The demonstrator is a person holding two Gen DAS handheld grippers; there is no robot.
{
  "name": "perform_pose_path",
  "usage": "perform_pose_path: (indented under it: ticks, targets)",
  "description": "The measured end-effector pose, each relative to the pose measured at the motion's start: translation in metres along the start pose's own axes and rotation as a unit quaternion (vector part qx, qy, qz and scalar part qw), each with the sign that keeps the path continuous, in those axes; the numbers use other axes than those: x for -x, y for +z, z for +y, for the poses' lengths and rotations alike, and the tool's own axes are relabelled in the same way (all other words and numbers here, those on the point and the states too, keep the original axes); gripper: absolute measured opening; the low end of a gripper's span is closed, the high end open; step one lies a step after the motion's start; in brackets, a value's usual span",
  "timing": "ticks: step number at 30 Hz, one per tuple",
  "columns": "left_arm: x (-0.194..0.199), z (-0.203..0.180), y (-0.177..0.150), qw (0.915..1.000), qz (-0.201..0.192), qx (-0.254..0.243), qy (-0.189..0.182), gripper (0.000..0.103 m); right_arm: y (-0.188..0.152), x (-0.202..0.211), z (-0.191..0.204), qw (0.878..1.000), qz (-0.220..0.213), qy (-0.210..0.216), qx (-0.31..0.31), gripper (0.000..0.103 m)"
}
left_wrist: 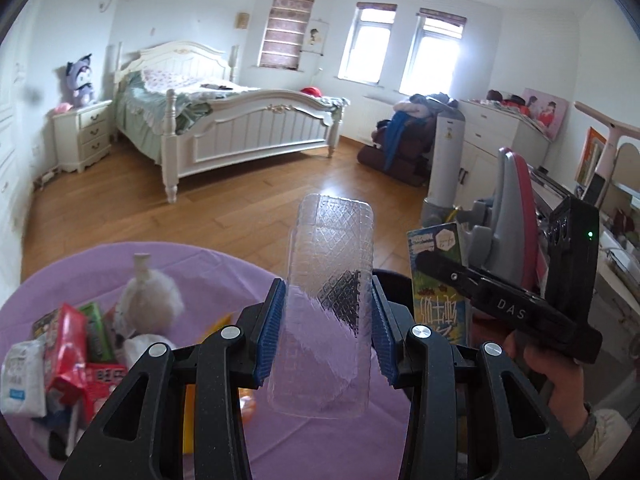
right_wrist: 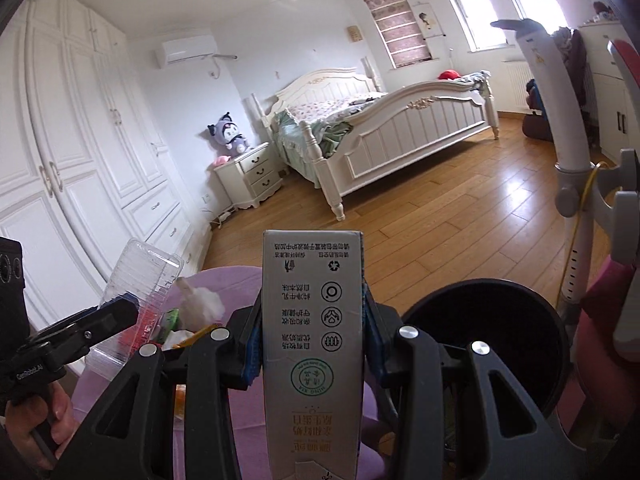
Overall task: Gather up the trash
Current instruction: 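Carry the carton and tray over the black bin and open both tools, then move both tools back over the table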
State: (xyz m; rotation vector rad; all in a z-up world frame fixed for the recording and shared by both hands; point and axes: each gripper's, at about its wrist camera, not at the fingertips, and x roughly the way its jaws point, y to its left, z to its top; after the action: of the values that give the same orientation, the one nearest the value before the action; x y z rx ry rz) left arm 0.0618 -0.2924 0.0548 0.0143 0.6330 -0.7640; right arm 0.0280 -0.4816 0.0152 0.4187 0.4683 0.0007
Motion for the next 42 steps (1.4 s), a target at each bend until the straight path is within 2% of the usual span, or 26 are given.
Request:
perform_pose_path:
  ticks: [12,17,23,32,34,36,37,39,42]
  targets:
    - [-0.109,-0.057,0.001,0.9972,0.051,-0.028,-0.047,0.041,-0.030,-0.010,-0.091,0.995,0.023,-0.041,-0.084,0.040]
    - [-0.151,-0.076,-0.003,0.9948,0.080,-0.040,-0.049,0.041,-0.044,-0.014,-0.118,0.993,0.034,-0.049,-0.104,0.040]
    - [-0.183,-0.090,-0.016,0.9911,0.114,-0.052,-0.045,0.041,-0.055,-0.021,-0.142,0.989,0.048,-0.057,-0.128,0.040]
    - [-0.199,-0.100,-0.019,0.9895,0.127,-0.055,-0.043,0.044,-0.063,-0.023,-0.154,0.986,0.062,-0.068,-0.137,0.040]
    - [-0.198,-0.102,-0.018,0.9905,0.121,-0.058,-0.030,0.050,-0.064,-0.022,-0.156,0.985,0.062,-0.072,-0.143,0.043]
    - [-0.194,-0.104,-0.017,0.9914,0.114,-0.059,-0.025,0.065,-0.063,-0.021,-0.158,0.984,0.062,-0.075,-0.147,0.044]
    - [-0.190,-0.103,-0.015,0.9918,0.111,-0.060,-0.022,0.069,-0.063,-0.020,-0.158,0.984,0.060,-0.077,-0.148,0.046]
    - [-0.181,-0.104,-0.011,0.9928,0.100,-0.064,-0.014,0.085,-0.062,-0.013,-0.157,0.984,0.050,-0.082,-0.153,0.067]
    - [-0.165,-0.105,-0.006,0.9940,0.084,-0.071,-0.008,0.089,-0.059,-0.006,-0.150,0.984,0.040,-0.079,-0.152,0.072]
